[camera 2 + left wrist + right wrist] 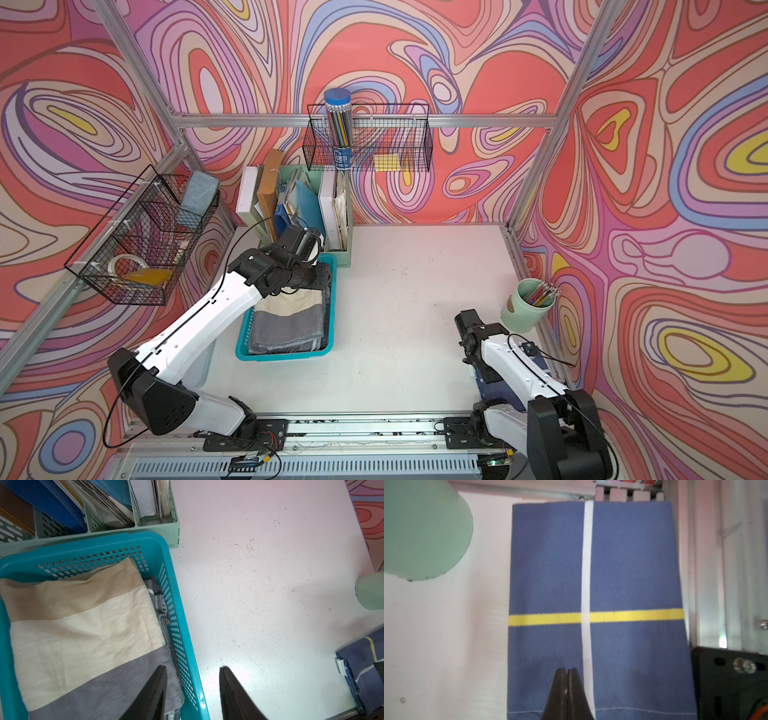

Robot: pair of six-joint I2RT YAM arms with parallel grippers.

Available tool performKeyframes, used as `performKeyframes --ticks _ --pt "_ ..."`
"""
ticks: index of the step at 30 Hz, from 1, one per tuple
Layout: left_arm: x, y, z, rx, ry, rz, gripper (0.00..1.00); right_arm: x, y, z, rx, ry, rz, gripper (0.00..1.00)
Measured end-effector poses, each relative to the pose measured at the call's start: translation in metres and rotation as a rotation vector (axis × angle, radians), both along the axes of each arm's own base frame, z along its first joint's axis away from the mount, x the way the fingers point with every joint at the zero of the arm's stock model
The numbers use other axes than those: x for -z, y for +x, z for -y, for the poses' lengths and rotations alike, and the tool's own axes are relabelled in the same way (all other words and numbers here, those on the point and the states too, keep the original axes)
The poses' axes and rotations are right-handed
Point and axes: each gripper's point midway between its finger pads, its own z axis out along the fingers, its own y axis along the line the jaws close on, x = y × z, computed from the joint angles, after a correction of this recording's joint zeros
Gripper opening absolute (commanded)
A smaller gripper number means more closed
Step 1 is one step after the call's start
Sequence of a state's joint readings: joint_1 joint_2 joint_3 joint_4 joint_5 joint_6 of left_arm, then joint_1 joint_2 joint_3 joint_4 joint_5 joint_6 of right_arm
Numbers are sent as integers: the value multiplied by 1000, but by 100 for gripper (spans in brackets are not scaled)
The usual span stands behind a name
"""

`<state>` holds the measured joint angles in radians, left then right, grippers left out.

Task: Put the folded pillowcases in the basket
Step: Move the pillowcase to the center of the board.

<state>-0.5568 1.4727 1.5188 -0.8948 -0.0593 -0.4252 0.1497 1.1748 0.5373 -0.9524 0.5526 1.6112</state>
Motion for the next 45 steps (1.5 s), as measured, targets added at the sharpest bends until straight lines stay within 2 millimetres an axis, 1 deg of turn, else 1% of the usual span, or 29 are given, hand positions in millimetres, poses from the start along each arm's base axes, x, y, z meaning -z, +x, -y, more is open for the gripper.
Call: performKeyframes --ticks 4,11,14,16,18,19,21,24,25,27,29,30,31,32,34,35,37,39,40,43,45 --pt "0 -1 -3 0 14 1 47 20 5 -13 4 85 -16 0" --pt "-12 -7 -10 -8 15 29 47 24 9 -11 16 83 -9 0" --pt "-13 -7 -11 -7 19 34 47 23 15 -11 -7 75 -16 0" --pt "-13 -7 -11 -5 23 35 47 23 27 -14 -40 91 -1 0" --pt "-13 -7 -11 -3 23 35 47 23 45 -21 -73 129 38 0" --pt "-13 -7 -11 -2 25 35 47 23 56 -26 -89 150 63 0" --pt "-12 -7 -10 2 26 32 47 22 86 -39 -135 209 111 0" --pt "-11 -7 -10 4 24 30 47 21 138 -66 -228 275 186 0" --pt "-11 -7 -10 6 24 29 47 20 154 -80 -271 298 208 0" --pt "-11 -7 -9 7 22 28 47 19 186 -115 -369 347 246 0" --pt "-11 -7 -9 7 21 29 47 19 215 -165 -484 420 291 0" --pt "-11 -7 -9 7 21 29 47 18 223 -181 -521 445 308 0" --pt "-11 -7 -9 8 20 28 47 18 232 -209 -582 487 326 0" --pt "-12 -7 -9 8 19 29 47 17 237 -230 -632 522 337 0" --pt "-12 -8 -8 10 16 28 47 17 237 -260 -707 582 343 0" --pt "-12 -8 -8 12 14 26 47 17 233 -273 -750 612 340 0" --pt "-12 -8 -7 15 11 25 47 16 220 -285 -811 655 317 0" --pt "-12 -9 -6 19 6 21 46 18 200 -283 -843 687 287 0" --pt "-12 -9 -5 22 2 19 46 17 185 -278 -853 699 271 0" --pt "-11 -11 -2 31 -14 10 45 17 136 -255 -870 698 187 0" --pt "-10 -12 2 40 -31 -3 44 14 113 -239 -891 668 126 0"
